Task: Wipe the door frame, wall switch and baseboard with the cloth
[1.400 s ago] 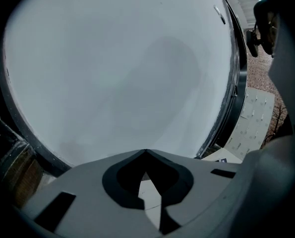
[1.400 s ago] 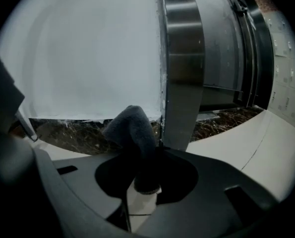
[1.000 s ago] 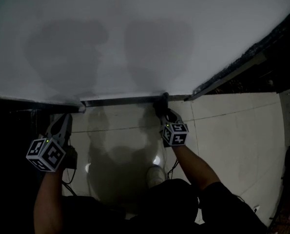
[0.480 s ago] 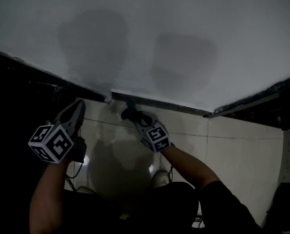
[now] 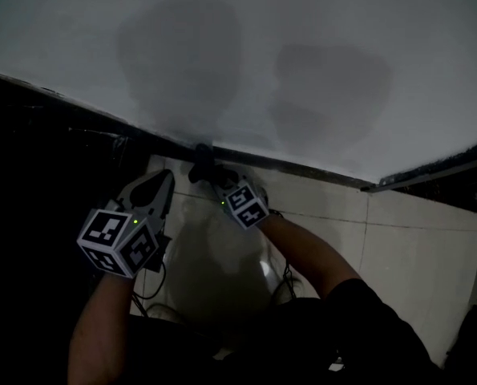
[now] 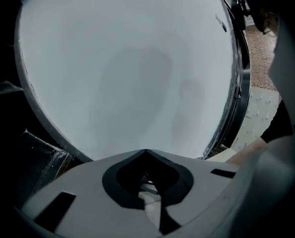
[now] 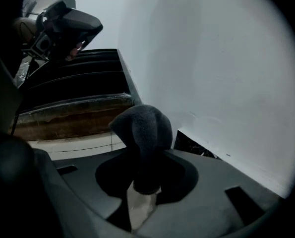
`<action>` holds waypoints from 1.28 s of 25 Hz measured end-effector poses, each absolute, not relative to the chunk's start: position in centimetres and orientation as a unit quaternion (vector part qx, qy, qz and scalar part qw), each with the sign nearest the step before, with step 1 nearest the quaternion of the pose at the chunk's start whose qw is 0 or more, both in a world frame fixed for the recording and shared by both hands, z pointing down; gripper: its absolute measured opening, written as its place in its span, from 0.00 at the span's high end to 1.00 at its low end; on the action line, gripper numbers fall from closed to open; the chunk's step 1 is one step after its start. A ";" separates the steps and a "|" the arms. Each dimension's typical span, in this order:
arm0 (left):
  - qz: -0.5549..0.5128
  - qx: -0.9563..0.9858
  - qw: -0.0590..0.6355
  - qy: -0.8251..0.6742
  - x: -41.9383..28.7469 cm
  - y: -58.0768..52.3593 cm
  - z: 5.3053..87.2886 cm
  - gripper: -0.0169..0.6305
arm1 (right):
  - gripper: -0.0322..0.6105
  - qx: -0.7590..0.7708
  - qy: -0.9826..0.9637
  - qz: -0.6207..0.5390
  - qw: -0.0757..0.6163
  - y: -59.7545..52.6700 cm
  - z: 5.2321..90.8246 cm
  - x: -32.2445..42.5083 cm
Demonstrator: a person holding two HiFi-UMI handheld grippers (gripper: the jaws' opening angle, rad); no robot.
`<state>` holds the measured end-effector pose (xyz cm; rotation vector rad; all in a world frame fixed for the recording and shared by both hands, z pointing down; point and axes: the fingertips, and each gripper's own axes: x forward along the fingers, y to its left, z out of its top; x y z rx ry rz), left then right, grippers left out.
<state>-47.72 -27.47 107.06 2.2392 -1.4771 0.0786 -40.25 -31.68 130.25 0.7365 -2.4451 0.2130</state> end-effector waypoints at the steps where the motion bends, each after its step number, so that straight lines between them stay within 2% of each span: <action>1: 0.026 0.812 0.231 -0.536 -47.8 -27.5 107.0 0.99 | 0.80 0.289 -0.909 0.085 0.287 -32.4 130.7 -39.9; 16: -0.022 0.809 0.266 -0.524 -47.5 -27.5 106.3 0.99 | 0.80 0.431 -0.844 0.088 0.307 -36.1 133.2 -29.7; 32: 0.019 0.821 0.254 -0.511 -42.6 -29.6 108.0 0.99 | 0.80 0.494 -0.796 0.101 0.335 -35.1 133.8 -16.2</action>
